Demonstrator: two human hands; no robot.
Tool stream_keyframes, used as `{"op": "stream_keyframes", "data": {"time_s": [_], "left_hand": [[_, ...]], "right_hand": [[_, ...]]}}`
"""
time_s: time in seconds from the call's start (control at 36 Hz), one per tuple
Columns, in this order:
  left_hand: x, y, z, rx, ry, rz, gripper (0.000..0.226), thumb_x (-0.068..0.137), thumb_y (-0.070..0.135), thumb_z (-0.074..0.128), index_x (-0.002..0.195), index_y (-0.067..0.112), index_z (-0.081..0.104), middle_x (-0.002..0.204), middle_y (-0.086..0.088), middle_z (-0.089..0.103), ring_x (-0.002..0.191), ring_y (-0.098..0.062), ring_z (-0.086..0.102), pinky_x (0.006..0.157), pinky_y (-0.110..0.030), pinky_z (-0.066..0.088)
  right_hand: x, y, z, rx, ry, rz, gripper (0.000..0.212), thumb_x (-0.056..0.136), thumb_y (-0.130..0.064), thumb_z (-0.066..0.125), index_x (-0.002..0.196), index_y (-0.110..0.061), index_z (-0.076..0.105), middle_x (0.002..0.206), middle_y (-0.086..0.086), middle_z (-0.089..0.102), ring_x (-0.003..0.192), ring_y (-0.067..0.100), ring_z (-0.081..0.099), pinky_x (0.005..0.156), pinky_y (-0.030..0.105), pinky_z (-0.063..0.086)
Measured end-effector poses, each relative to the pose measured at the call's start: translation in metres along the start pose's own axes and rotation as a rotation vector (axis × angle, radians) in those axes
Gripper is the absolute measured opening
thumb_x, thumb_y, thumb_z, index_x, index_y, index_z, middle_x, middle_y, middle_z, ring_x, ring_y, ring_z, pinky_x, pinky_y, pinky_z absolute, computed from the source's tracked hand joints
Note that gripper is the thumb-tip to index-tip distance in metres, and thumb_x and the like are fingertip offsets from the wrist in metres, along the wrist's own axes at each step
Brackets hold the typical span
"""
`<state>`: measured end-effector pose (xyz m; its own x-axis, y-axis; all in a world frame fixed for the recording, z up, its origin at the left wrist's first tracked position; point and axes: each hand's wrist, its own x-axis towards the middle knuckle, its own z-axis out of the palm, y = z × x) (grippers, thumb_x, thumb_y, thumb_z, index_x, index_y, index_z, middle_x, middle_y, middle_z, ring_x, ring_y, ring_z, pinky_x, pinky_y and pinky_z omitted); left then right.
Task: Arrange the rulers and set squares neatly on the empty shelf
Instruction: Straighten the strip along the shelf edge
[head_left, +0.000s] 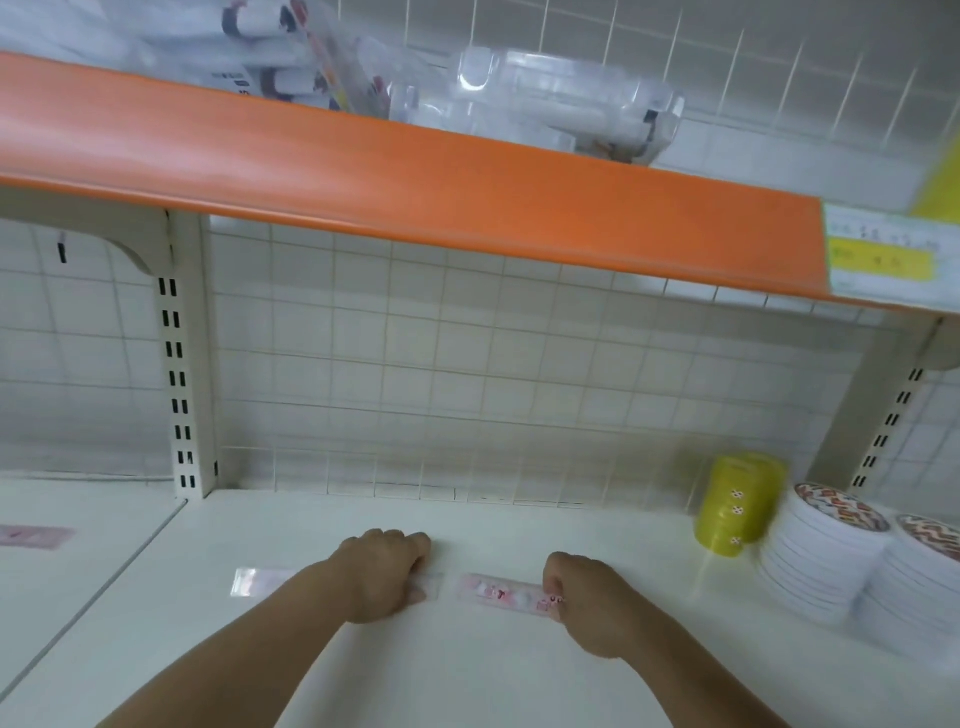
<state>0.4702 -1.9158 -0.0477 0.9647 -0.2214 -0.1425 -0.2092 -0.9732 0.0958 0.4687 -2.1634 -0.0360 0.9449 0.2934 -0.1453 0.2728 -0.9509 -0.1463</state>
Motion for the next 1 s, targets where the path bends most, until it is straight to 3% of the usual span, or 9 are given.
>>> {"op": "stream_keyframes", "data": {"time_s": [0.11, 0.25, 0.33, 0.44, 0.53, 0.61, 0.67, 0.75, 1.0], "left_hand": [[0.002, 0.002, 0.002, -0.059, 0.040, 0.037, 0.012, 0.097, 0.031, 0.045, 0.099, 0.021, 0.038, 0.077, 0.010, 0.041, 0.084, -0.019, 0.045, 0.070, -0.027, 0.035], [-0.005, 0.013, -0.010, 0.036, -0.005, 0.053, 0.039, 0.092, 0.009, 0.042, 0.127, 0.023, 0.046, 0.119, -0.003, 0.054, 0.103, -0.022, 0.052, 0.080, -0.031, 0.040], [-0.011, 0.019, -0.015, 0.074, 0.032, 0.060, 0.051, 0.090, 0.005, 0.040, 0.136, 0.026, 0.042, 0.126, -0.004, 0.047, 0.113, -0.026, 0.053, 0.088, -0.030, 0.040], [-0.016, 0.018, -0.014, 0.032, 0.141, 0.099, 0.032, 0.099, 0.022, 0.035, 0.128, 0.024, 0.048, 0.100, -0.001, 0.038, 0.084, -0.024, 0.047, 0.074, -0.030, 0.038], [-0.022, 0.017, -0.014, 0.047, 0.162, 0.100, 0.033, 0.101, 0.041, 0.036, 0.121, 0.021, 0.052, 0.096, 0.000, 0.036, 0.080, -0.022, 0.044, 0.072, -0.028, 0.035], [-0.032, 0.018, -0.016, 0.099, 0.157, 0.053, 0.032, 0.102, 0.037, 0.036, 0.121, 0.017, 0.053, 0.096, -0.002, 0.037, 0.082, -0.024, 0.047, 0.077, -0.031, 0.039], [-0.041, 0.019, -0.018, 0.108, 0.144, 0.004, 0.036, 0.103, 0.039, 0.034, 0.123, 0.015, 0.050, 0.100, -0.006, 0.043, 0.087, -0.027, 0.051, 0.080, -0.033, 0.041], [-0.054, 0.022, -0.020, 0.133, 0.152, -0.057, 0.044, 0.101, 0.045, 0.032, 0.129, 0.013, 0.044, 0.116, -0.011, 0.049, 0.098, -0.028, 0.054, 0.081, -0.034, 0.042], [-0.101, 0.000, -0.015, 0.213, 0.240, -0.141, 0.049, 0.100, 0.038, 0.041, 0.145, 0.018, 0.035, 0.123, -0.011, 0.046, 0.113, -0.029, 0.047, 0.092, -0.037, 0.039]], "right_hand": [[0.001, -0.001, 0.001, -0.026, -0.024, -0.025, 0.035, 0.089, -0.002, 0.038, 0.114, -0.023, 0.049, 0.099, -0.002, 0.042, 0.089, 0.019, 0.041, 0.067, 0.024, 0.034], [0.005, -0.005, 0.002, 0.015, 0.005, -0.027, 0.040, 0.089, 0.000, 0.035, 0.119, -0.021, 0.051, 0.096, 0.000, 0.036, 0.085, 0.021, 0.042, 0.060, 0.016, 0.030], [0.005, -0.010, 0.001, 0.046, 0.038, -0.021, 0.019, 0.096, -0.011, 0.034, 0.091, -0.022, 0.048, 0.091, -0.001, 0.034, 0.074, 0.018, 0.043, 0.056, 0.017, 0.029], [0.003, -0.014, -0.003, 0.055, 0.068, -0.105, 0.026, 0.098, -0.043, 0.038, 0.085, -0.020, 0.041, 0.095, 0.000, 0.036, 0.069, 0.011, 0.041, 0.063, 0.020, 0.033], [0.000, -0.018, -0.006, 0.072, 0.063, -0.112, 0.025, 0.098, -0.041, 0.040, 0.080, -0.022, 0.039, 0.097, 0.001, 0.036, 0.077, 0.017, 0.045, 0.075, 0.029, 0.039], [-0.001, -0.022, -0.008, 0.088, 0.093, -0.116, 0.030, 0.098, -0.038, 0.040, 0.071, -0.027, 0.033, 0.095, 0.000, 0.038, 0.081, 0.019, 0.047, 0.078, 0.031, 0.040], [-0.001, -0.024, -0.008, 0.088, 0.110, -0.137, 0.015, 0.098, -0.036, 0.042, 0.089, -0.024, 0.047, 0.100, 0.000, 0.044, 0.095, 0.020, 0.052, 0.082, 0.031, 0.040], [0.000, -0.029, -0.009, 0.094, 0.113, -0.188, 0.036, 0.097, -0.033, 0.044, 0.132, -0.022, 0.044, 0.126, 0.001, 0.051, 0.117, 0.020, 0.050, 0.095, 0.030, 0.040], [0.000, -0.077, -0.004, 0.046, 0.169, -0.378, 0.031, 0.098, -0.031, 0.042, 0.128, -0.025, 0.045, 0.125, -0.005, 0.051, 0.114, 0.017, 0.049, 0.092, 0.028, 0.039]]}}
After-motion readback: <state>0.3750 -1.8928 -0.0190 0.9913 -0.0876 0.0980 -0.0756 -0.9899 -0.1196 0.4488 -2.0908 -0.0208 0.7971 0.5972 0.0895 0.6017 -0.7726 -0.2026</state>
